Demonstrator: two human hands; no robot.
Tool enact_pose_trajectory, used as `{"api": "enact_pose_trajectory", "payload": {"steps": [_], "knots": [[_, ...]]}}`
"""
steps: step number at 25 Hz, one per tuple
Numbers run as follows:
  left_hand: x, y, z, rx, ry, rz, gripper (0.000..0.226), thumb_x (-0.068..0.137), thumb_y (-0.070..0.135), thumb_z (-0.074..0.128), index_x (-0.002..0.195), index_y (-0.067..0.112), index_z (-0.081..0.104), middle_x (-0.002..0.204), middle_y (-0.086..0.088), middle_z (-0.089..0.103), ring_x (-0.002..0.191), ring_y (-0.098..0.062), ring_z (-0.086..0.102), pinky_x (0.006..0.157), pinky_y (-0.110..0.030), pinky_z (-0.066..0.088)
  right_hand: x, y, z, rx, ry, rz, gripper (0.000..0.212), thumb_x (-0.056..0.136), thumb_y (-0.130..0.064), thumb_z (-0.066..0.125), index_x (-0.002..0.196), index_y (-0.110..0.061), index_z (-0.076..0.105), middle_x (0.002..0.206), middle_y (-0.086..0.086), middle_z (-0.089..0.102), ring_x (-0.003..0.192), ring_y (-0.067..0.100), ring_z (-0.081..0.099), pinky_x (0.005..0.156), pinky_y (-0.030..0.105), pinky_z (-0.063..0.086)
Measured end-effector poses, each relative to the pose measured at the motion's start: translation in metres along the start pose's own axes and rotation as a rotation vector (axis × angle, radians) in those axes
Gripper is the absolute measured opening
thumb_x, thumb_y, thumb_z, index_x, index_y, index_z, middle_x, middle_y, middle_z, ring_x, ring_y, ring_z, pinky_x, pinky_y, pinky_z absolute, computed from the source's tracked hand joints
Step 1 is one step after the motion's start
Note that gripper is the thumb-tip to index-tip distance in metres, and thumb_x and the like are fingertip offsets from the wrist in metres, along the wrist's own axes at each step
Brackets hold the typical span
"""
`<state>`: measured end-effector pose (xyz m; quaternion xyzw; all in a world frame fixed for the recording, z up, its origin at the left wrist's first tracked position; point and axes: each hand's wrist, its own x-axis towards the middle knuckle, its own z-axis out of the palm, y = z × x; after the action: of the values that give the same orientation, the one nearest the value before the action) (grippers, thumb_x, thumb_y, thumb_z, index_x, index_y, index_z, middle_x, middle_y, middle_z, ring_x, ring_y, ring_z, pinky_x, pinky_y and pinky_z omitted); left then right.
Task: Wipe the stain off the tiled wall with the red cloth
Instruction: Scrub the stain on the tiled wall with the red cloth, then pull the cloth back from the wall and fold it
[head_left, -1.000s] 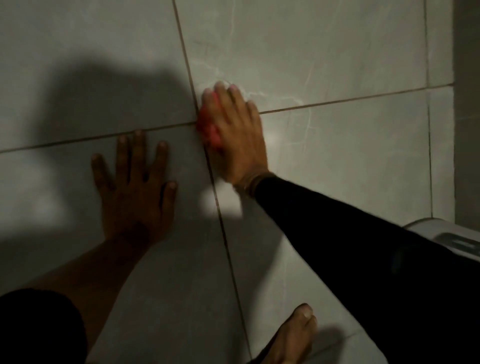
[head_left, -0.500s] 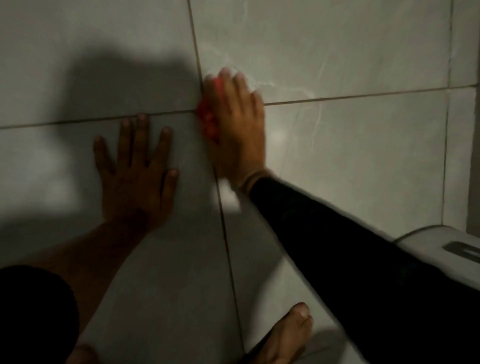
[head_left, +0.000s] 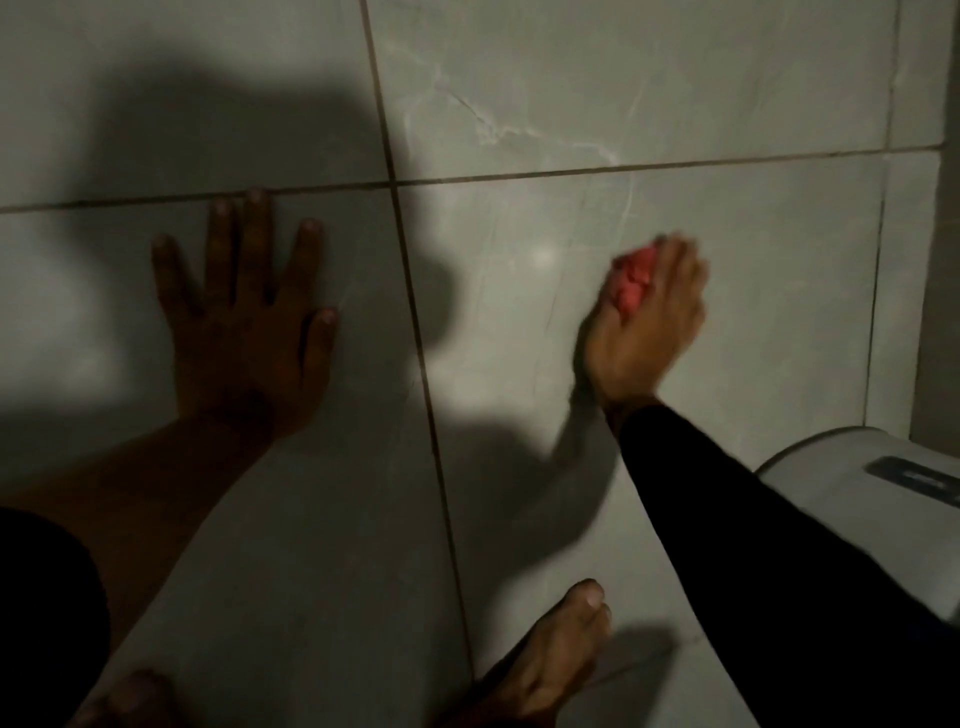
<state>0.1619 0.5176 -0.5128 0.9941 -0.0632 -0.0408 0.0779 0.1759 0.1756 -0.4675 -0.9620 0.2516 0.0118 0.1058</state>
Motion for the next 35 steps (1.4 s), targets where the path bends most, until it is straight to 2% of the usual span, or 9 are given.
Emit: {"api": "enact_pose_trajectory", "payload": {"steps": [5,12,16,20,24,27,30,33,35], "knots": [[0.002,-0.002,-0.005,-0.021,-0.009,-0.009,0.075,0.105,0.053,0.031,0.174,0.032,0.012,0.183,-0.012,0.004,0.169,-0.038,0.006,0.128,-0.072,0.002,-0.132,-0.054,0.032,-0.098,-0.109,-0.546,0.057,0.106,-0.032,0.046,0.160,-0.014,0.039,0.172,0.015,0.036,0.161,0.038,0.031,0.128,0.059,0.030],[0.001,-0.005,0.002,0.007,-0.003,0.011,0.075,0.105,0.057,0.026,0.174,0.033,0.010,0.183,-0.010,0.003,0.169,-0.037,0.006,0.128,-0.069,0.000,-0.035,0.016,-0.007,0.072,-0.078,0.089,0.081,0.089,-0.026,0.047,0.165,-0.001,0.028,0.175,0.022,0.023,0.164,0.047,0.015,0.128,0.066,0.022],[0.002,-0.001,-0.008,0.017,-0.034,0.003,0.075,0.106,0.054,0.029,0.174,0.032,0.010,0.183,-0.011,0.004,0.169,-0.038,0.006,0.129,-0.069,-0.001,-0.025,-0.058,0.021,0.053,-0.081,-0.289,0.081,0.093,-0.029,0.056,0.167,-0.015,0.027,0.177,0.011,0.024,0.165,0.038,0.017,0.131,0.059,0.020],[-0.002,0.010,-0.048,0.046,-0.181,0.022,0.074,0.108,0.049,0.033,0.174,0.021,0.016,0.181,-0.022,0.009,0.167,-0.046,0.010,0.126,-0.072,0.006,-0.190,-0.069,-0.003,0.345,-0.436,-0.293,0.058,0.103,-0.022,0.057,0.159,-0.013,0.045,0.168,0.013,0.042,0.158,0.037,0.032,0.130,0.055,0.026],[0.012,0.040,-0.121,-0.079,-0.705,0.014,0.071,0.108,0.047,0.024,0.171,0.013,0.029,0.180,-0.019,0.019,0.165,-0.042,0.021,0.131,-0.057,0.016,-0.233,-0.074,-0.094,0.872,-0.608,0.255,0.043,0.109,-0.001,0.050,0.152,-0.008,0.048,0.142,0.015,0.065,0.121,0.026,0.063,0.107,0.029,0.058],[-0.016,0.125,-0.200,-0.601,-1.068,-0.291,0.063,0.114,0.044,0.028,0.162,0.007,0.048,0.170,-0.011,0.044,0.159,-0.027,0.040,0.132,-0.038,0.025,-0.224,-0.052,-0.198,1.227,-0.650,0.780,0.022,0.111,-0.030,0.054,0.132,-0.028,0.057,0.104,-0.021,0.079,0.093,0.003,0.072,0.074,0.016,0.063],[-0.055,0.218,-0.278,-0.905,-1.195,-0.462,0.047,0.107,0.054,0.044,0.118,0.023,0.079,0.111,0.012,0.084,0.108,-0.012,0.076,0.089,-0.033,0.059,-0.211,-0.017,-0.293,1.248,-0.480,0.987,0.070,0.087,-0.074,0.065,0.139,-0.026,0.062,0.137,0.001,0.074,0.126,0.026,0.071,0.106,0.048,0.060],[-0.073,0.316,-0.355,-0.972,-1.204,-0.286,0.009,0.097,0.039,0.070,0.096,0.035,0.078,0.087,0.018,0.083,0.080,-0.001,0.079,0.064,-0.027,0.059,-0.201,0.035,-0.383,1.573,-0.127,1.147,0.042,0.093,-0.036,0.067,0.126,-0.011,0.071,0.127,0.031,0.074,0.109,0.043,0.076,0.086,0.053,0.067],[-0.077,0.379,-0.384,-0.889,-1.201,-0.076,0.015,0.094,0.023,0.075,0.102,0.036,0.078,0.095,0.010,0.083,0.084,-0.008,0.080,0.066,-0.028,0.061,-0.197,0.080,-0.432,1.592,0.045,1.210,0.042,0.091,-0.030,0.066,0.127,-0.008,0.070,0.130,0.033,0.072,0.115,0.048,0.070,0.101,0.061,0.057]]}}
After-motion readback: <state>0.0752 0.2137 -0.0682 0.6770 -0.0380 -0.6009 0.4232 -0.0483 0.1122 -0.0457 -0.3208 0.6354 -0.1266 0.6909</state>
